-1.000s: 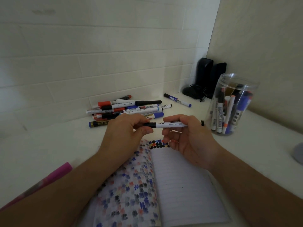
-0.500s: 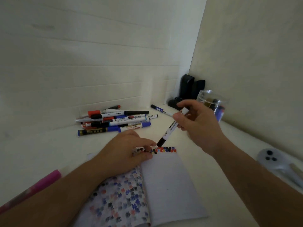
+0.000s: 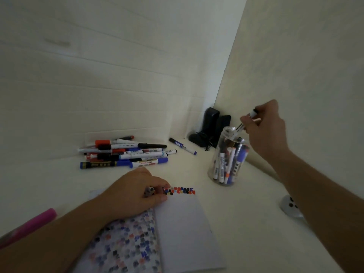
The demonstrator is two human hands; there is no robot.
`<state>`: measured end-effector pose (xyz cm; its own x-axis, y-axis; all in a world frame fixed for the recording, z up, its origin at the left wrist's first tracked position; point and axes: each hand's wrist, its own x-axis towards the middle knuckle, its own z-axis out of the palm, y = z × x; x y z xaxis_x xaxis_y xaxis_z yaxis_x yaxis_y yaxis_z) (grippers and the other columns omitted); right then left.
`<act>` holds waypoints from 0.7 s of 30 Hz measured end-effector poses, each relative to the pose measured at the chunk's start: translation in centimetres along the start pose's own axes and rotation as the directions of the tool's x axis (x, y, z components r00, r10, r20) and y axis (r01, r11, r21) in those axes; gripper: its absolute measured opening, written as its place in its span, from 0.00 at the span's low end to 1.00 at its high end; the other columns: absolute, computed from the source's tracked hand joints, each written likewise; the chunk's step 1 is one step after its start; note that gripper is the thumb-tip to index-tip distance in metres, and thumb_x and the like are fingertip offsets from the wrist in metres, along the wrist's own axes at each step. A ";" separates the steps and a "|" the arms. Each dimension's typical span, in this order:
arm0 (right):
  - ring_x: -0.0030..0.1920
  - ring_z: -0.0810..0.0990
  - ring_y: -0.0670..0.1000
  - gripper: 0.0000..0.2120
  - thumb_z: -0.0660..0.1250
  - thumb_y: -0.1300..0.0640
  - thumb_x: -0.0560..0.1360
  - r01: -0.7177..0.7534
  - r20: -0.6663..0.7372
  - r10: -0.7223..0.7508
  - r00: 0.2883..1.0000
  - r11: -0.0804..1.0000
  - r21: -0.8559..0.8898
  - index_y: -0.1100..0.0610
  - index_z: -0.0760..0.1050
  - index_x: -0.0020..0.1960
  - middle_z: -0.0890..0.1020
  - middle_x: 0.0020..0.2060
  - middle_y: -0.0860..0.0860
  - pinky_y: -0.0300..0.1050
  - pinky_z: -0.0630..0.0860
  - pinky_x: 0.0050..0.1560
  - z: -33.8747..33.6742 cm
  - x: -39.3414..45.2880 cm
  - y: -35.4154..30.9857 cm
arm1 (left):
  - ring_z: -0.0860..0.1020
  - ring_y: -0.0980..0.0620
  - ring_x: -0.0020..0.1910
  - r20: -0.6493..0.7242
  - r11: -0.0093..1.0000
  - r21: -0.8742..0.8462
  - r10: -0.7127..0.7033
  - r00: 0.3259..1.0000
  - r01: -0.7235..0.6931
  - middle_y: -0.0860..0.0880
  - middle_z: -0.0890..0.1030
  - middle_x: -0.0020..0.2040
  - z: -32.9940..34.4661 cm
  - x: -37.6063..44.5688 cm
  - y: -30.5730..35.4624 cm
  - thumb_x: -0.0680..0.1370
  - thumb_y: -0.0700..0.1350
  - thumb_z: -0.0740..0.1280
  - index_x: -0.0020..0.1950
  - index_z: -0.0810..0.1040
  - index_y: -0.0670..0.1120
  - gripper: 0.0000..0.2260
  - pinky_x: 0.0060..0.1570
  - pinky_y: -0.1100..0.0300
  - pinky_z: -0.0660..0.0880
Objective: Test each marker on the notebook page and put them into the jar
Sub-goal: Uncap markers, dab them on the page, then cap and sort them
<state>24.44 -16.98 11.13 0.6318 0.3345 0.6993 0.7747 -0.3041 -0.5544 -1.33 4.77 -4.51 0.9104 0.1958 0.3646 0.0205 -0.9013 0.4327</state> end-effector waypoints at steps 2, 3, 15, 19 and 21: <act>0.43 0.85 0.51 0.14 0.71 0.54 0.81 -0.020 0.040 0.020 0.999 1.000 -0.003 0.51 0.65 0.57 0.81 0.47 0.48 0.42 0.80 0.40 0.3 0.2 -0.1 | 0.70 0.67 0.54 -0.005 1.000 0.000 -0.003 1.000 0.003 0.67 0.78 0.48 0.1 0.0 -0.1 0.78 0.63 0.66 0.63 0.76 0.70 0.13 0.48 0.72 0.67; 0.43 0.85 0.51 0.14 0.71 0.55 0.81 -0.017 0.050 0.018 0.999 1.000 -0.017 0.51 0.65 0.57 0.81 0.46 0.47 0.43 0.80 0.40 0.3 0.4 -0.2 | 0.70 0.67 0.53 -0.008 1.000 0.000 -0.005 1.000 0.005 0.67 0.77 0.48 0.1 -0.1 -0.2 0.78 0.64 0.66 0.63 0.76 0.70 0.13 0.47 0.73 0.67; 0.32 0.75 0.51 0.20 0.60 0.42 0.84 0.225 0.384 -0.019 0.923 0.836 -0.500 0.51 0.67 0.37 0.76 0.30 0.50 0.43 0.64 0.30 2.6 -1.6 1.6 | 0.71 0.66 0.53 -0.029 1.000 -0.010 0.000 1.000 0.000 0.68 0.76 0.45 0.1 -0.1 -0.1 0.78 0.62 0.67 0.62 0.78 0.68 0.13 0.48 0.72 0.67; 0.31 0.73 0.48 0.20 0.63 0.45 0.83 0.184 0.343 0.000 0.939 0.844 -0.504 0.51 0.68 0.35 0.77 0.30 0.51 0.42 0.64 0.31 3.1 -1.4 1.6 | 0.72 0.65 0.52 -0.006 1.000 0.002 -0.015 1.000 0.015 0.66 0.77 0.46 0.2 -0.1 -0.4 0.78 0.63 0.66 0.62 0.78 0.68 0.13 0.50 0.68 0.69; 0.33 0.75 0.51 0.19 0.64 0.46 0.83 0.186 0.340 -0.010 0.940 0.853 -0.489 0.53 0.69 0.35 0.77 0.32 0.52 0.43 0.65 0.33 3.2 -1.4 1.7 | 0.72 0.65 0.52 -0.011 1.000 0.016 -0.025 1.000 0.025 0.68 0.77 0.45 0.2 -0.1 -0.3 0.79 0.62 0.66 0.61 0.79 0.68 0.11 0.50 0.69 0.68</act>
<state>24.98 -15.08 7.75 0.5956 0.6212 0.5093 0.7646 -0.6328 -0.1223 -1.34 4.98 -4.82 0.9050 0.2224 0.3628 0.0500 -0.9023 0.4283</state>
